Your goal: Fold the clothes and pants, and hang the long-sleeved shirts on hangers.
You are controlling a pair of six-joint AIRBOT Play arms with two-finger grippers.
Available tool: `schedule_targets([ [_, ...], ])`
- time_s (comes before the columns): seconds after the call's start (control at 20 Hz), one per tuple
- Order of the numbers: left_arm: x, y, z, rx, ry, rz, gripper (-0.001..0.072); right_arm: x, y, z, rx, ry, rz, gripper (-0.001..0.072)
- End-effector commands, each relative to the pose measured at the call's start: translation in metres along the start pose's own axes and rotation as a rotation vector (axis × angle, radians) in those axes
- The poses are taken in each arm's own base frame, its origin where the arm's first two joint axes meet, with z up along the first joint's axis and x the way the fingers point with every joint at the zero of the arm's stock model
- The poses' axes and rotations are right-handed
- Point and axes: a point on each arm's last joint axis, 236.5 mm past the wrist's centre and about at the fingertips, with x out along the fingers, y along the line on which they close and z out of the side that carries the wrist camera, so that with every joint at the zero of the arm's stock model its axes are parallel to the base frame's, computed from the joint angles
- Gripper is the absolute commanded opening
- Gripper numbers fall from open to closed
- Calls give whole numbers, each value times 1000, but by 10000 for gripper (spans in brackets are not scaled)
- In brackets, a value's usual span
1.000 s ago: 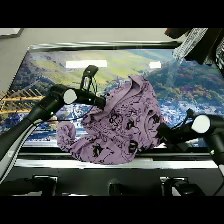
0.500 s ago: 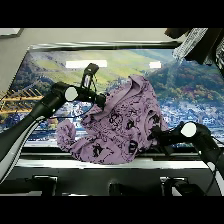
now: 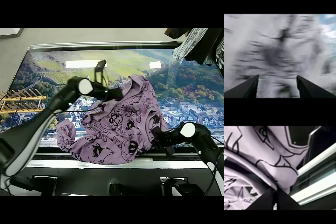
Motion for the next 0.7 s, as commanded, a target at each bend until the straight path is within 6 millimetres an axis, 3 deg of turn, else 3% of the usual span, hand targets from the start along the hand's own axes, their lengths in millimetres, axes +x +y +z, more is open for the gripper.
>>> schedule_targets([
  [0.0,38,-59,-23,-299,70,-138,543,-2,-6,2,-8,-13,-20,30],
  [0.25,79,-98,-35,-604,57,-245,543,-2,-9,6,-28,-32,-35,30],
  [0.4,97,-102,-28,-739,5,-286,541,-2,-9,8,-32,-39,-35,30],
  [0.65,123,-105,-52,-839,38,-272,541,-2,-8,9,-50,-44,-32,30],
])
